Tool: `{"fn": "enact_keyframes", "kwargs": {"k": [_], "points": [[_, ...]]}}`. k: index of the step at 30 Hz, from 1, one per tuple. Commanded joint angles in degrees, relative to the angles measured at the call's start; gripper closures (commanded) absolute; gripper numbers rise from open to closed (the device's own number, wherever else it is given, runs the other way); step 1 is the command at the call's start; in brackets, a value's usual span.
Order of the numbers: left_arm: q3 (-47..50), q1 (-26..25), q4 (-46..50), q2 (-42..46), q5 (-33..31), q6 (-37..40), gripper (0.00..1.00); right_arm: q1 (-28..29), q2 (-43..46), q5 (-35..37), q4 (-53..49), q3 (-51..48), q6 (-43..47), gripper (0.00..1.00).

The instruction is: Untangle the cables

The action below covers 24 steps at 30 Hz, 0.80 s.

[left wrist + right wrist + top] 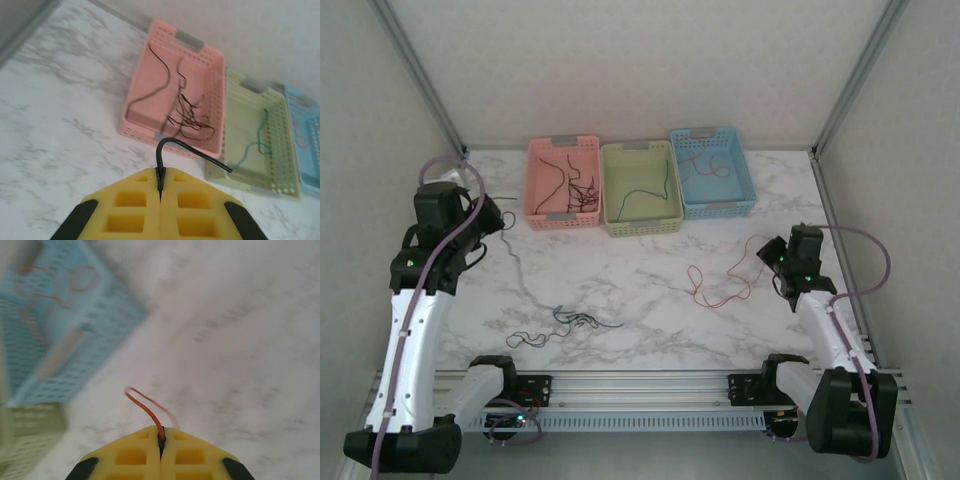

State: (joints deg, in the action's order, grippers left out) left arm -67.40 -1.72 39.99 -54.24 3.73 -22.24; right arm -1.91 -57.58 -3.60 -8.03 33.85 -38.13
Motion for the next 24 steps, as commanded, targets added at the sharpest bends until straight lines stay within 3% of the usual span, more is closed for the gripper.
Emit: {"fn": "enact_keyframes", "kwargs": {"k": [1, 8, 18, 24], "points": [[1.96, 0.38, -3.96, -0.71, 9.46, -2.19, 1.00, 3.47, 2.72, -4.33, 2.65, 11.02, 2.36, 1.00], [6.68, 0.35, -6.32, -2.49, 13.65, -3.03, 1.00, 6.38, -6.67, -4.32, 4.27, 34.66, 6.64, 1.00], [8.17, 0.27, -6.52, -4.53, 16.25, -2.82, 1.00, 6.45, -32.47, -3.02, 2.61, 68.09, 5.57, 1.00], [8.42, 0.05, -6.08, -5.08, 16.94, -2.25, 1.00, 6.49, -45.04, -1.74, 2.75, 76.62, 3.57, 1.00]]}}
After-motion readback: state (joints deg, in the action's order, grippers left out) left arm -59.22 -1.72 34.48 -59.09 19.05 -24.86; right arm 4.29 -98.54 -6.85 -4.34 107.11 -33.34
